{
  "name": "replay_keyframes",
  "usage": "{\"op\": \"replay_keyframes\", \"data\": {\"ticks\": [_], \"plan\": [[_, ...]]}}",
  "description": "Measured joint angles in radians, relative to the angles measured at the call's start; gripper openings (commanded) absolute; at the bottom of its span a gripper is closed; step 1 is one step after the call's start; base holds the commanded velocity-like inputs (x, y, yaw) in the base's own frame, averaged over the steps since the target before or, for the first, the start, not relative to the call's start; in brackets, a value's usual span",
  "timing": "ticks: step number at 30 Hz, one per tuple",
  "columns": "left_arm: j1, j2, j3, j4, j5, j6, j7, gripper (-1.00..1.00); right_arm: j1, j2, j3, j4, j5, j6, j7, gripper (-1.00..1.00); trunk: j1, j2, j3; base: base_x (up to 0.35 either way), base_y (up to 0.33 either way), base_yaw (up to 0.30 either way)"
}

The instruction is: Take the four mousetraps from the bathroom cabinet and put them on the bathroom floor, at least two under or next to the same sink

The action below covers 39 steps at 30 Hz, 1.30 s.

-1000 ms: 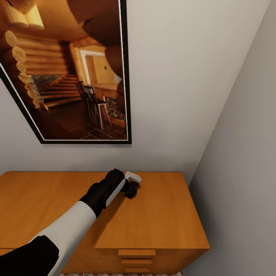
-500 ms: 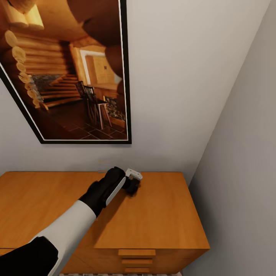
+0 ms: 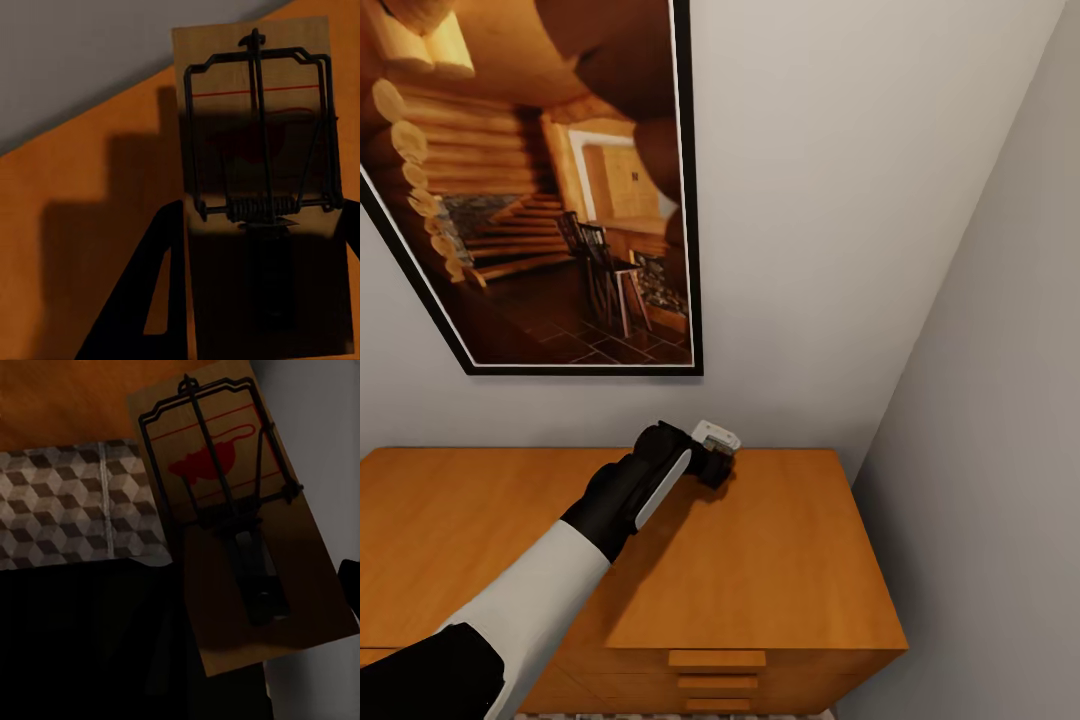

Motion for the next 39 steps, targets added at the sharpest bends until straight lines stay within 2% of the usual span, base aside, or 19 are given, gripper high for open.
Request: {"op": "replay_keyframes", "data": {"ticks": [10,23,39], "plan": [[0.000,0.002,-0.001,0.041,0.000,-0.002,0.000,-1.00,0.000,-0.003,0.000,0.000,0.001,0.001,0.000,-1.00,0.000,0.000,0.000,-0.036,0.000,0.000],[0.000,0.003,-0.001,0.049,0.000,-0.003,0.000,-1.00,0.001,-0.003,0.000,0.000,0.002,0.001,0.000,-1.00,0.001,0.000,0.000,-0.304,0.039,0.000],[0.003,0.003,-0.001,0.050,0.000,-0.002,0.000,-1.00,0.000,-0.003,0.000,0.000,0.001,0.001,0.000,-1.00,0.001,0.000,0.000,-0.283,0.177,0.000]]}}
